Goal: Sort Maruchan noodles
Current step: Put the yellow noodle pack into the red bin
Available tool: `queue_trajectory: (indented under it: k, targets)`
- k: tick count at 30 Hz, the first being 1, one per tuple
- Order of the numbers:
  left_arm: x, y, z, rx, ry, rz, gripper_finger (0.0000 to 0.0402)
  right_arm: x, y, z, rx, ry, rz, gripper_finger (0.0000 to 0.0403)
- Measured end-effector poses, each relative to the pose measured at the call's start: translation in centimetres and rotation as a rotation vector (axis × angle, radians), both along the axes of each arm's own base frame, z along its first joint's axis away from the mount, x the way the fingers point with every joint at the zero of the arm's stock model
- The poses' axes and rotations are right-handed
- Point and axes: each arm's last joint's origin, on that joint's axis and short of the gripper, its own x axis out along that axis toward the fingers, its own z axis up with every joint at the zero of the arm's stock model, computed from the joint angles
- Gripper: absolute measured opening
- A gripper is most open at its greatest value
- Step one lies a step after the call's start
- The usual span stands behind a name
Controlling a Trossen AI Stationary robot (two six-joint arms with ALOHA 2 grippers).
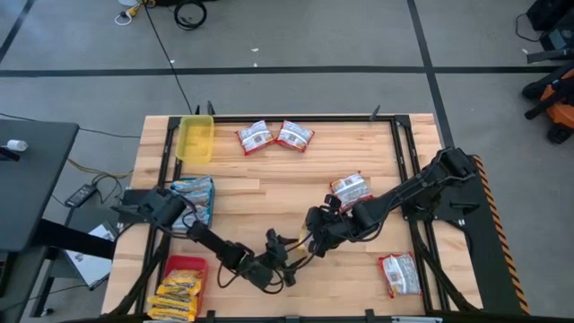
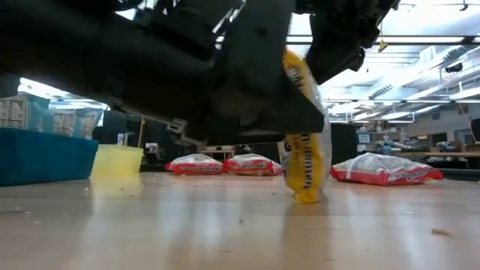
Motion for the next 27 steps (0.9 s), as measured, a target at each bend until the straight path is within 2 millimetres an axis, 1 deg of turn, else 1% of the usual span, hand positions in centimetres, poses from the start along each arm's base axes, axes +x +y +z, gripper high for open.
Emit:
queue_trajectory:
  k: [2,5,10,12,15,19,22,23,25,27]
  targets:
    - [0.3,0.5,0.1,0.004,-0.007,0.044,0.0289,0.0,-0.1,0.0,0.008,-0.003,-0.012,0.0007]
    - [0.8,1.3,0.2,-0.036,-0.032,0.087,0.0289,0.0,-0.1,0.0,0.015,-0.005,-0.023,0.0007]
    - [1.6,2.9,0.0,-0.094,-0.035,0.111,0.0288,0.0,0.0,0.0,0.034,0.003,-0.011,0.0007]
    - [1.8,3.3,-0.1,-0.093,-0.027,0.118,0.0281,0.0,0.0,0.0,0.04,0.001,-0.008,0.0007]
    - [1.8,3.4,-0.2,-0.065,-0.005,0.113,0.0252,0.0,0.1,0.0,0.04,0.002,-0.006,0.0011]
    - [1.6,2.8,-0.2,-0.047,0.012,0.075,0.0188,-0.2,0.4,0.1,0.066,0.003,-0.007,0.0029]
    - [1.4,2.6,-0.2,-0.03,0.035,0.047,0.0143,-0.6,0.4,1.1,0.108,-0.005,0.027,0.0049]
    - [1.4,2.5,0.0,-0.016,0.05,0.035,0.0137,-0.9,0.4,1.7,0.127,-0.015,0.039,0.0056]
    - [1.2,2.4,0.6,0.025,0.101,-0.011,0.0137,-1.6,0.4,3.1,0.153,-0.046,0.074,0.0069]
    - [1.0,2.4,1.8,0.074,0.161,-0.08,0.0137,-2.5,0.7,4.5,0.162,-0.085,0.112,0.0077]
